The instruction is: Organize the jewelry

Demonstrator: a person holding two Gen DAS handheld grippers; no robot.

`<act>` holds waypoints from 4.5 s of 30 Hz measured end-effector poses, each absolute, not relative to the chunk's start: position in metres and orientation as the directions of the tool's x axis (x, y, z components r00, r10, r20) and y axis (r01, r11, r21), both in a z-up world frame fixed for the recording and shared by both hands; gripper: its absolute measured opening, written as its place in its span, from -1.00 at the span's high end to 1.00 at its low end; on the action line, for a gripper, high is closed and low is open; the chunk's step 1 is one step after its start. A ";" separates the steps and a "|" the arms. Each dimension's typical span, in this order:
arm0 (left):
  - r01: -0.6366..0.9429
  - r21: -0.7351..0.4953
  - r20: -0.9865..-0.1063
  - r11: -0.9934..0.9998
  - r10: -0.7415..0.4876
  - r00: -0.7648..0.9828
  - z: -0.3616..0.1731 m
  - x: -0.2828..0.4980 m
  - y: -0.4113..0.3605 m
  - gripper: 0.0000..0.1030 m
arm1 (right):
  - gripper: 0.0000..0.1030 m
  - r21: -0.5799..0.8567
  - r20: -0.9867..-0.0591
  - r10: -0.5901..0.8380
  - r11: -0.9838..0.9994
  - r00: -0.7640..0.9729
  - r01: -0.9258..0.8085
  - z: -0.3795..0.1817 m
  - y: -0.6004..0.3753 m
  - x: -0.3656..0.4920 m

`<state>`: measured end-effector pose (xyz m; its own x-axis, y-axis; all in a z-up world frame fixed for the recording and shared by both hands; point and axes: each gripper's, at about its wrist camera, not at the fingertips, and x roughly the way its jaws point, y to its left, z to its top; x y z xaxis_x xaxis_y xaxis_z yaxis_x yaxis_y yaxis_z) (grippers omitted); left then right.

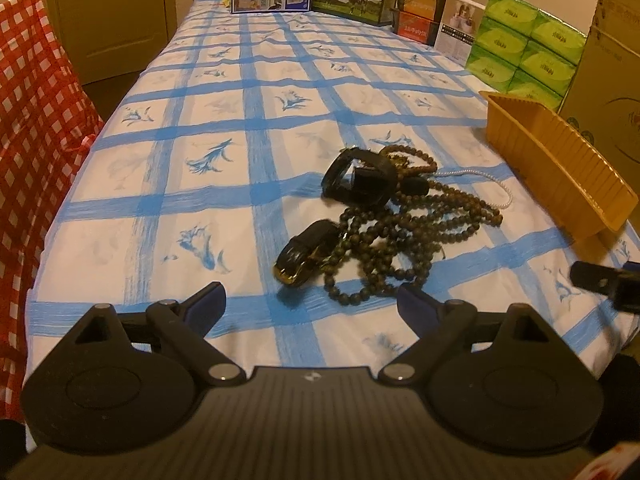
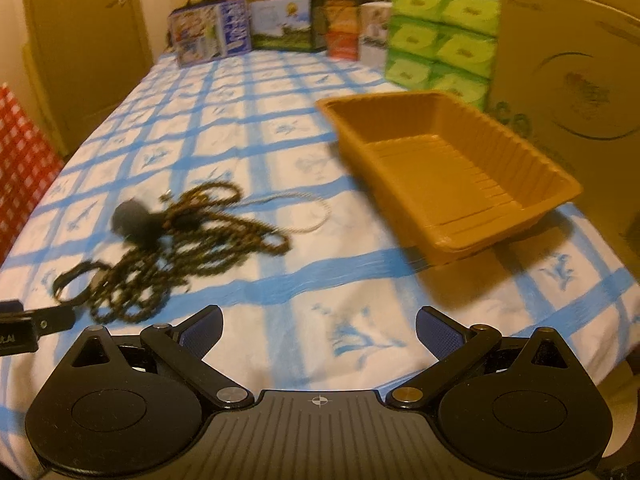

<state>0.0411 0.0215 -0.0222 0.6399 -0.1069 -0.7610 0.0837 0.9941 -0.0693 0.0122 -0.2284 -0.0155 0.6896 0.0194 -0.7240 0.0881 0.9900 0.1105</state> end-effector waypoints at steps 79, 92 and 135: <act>0.109 -0.041 -0.707 0.993 -0.106 0.699 -0.025 0.039 -0.013 -0.31 | 0.84 0.121 -0.519 -0.047 0.984 0.854 0.128 0.017 -0.357 0.031; 0.220 0.129 -0.738 0.967 -0.055 0.673 -0.046 0.065 0.015 0.68 | 0.84 0.099 -0.521 -0.076 0.984 0.850 0.149 0.014 -0.348 0.026; 0.485 -0.022 -0.667 0.874 -0.374 0.644 0.005 0.064 -0.124 0.29 | 0.84 0.019 -0.523 -0.115 0.989 0.844 0.147 0.022 -0.325 0.024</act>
<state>0.0640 -0.1239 0.0051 0.6444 -0.3744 -0.6668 0.4847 0.8744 -0.0225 0.0237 -0.3251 0.0221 0.8443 -0.1153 -0.5233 0.1466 0.9890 0.0187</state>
